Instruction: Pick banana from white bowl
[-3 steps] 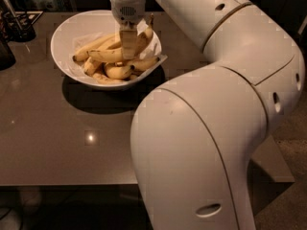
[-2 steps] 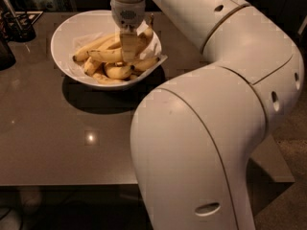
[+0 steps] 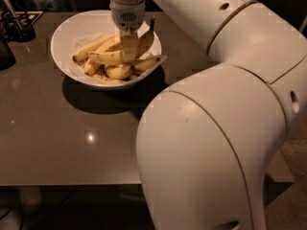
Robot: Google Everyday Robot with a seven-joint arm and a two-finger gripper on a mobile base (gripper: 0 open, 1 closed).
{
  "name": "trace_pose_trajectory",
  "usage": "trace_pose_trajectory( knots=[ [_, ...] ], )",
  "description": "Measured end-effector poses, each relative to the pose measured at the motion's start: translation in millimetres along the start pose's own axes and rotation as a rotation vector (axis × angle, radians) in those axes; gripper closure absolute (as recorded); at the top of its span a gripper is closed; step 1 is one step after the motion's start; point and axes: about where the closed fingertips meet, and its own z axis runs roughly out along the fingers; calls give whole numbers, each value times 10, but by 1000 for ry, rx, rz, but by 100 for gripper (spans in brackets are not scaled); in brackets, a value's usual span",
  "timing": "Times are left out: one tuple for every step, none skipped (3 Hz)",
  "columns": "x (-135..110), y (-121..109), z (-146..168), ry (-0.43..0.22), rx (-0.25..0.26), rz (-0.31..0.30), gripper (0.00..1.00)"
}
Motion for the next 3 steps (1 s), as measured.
trace_pose_trajectory(
  knots=[
    [-22,-47,18,-9,17,1,100],
    [-90,21,-173,-28,81,5,100],
    [-104,248,-500,-85,147,20,100]
  ],
)
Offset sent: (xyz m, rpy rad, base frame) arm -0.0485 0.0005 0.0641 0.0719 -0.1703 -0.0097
